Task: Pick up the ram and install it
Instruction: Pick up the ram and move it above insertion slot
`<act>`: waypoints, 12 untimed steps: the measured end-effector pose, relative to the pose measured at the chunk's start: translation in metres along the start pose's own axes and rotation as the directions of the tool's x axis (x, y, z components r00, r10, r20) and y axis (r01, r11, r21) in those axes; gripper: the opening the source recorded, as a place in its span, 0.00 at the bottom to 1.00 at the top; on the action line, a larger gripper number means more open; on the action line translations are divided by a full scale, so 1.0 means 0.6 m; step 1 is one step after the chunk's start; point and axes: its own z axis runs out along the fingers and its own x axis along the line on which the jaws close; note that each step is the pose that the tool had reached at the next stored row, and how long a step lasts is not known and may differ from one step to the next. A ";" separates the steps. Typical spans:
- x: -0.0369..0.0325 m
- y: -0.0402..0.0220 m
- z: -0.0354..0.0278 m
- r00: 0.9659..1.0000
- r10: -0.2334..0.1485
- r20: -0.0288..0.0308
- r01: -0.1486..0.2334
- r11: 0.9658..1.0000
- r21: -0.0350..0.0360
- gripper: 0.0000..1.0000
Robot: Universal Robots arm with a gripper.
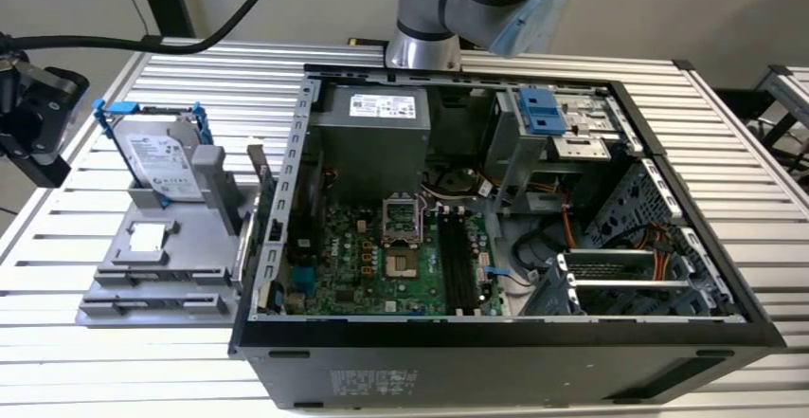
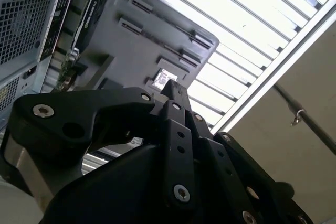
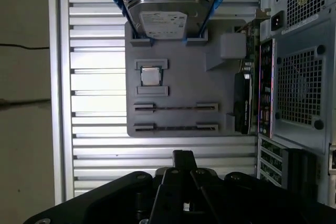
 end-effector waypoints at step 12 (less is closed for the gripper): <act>0.000 0.000 0.000 1.000 -0.005 0.000 0.005 1.000 0.000 0.00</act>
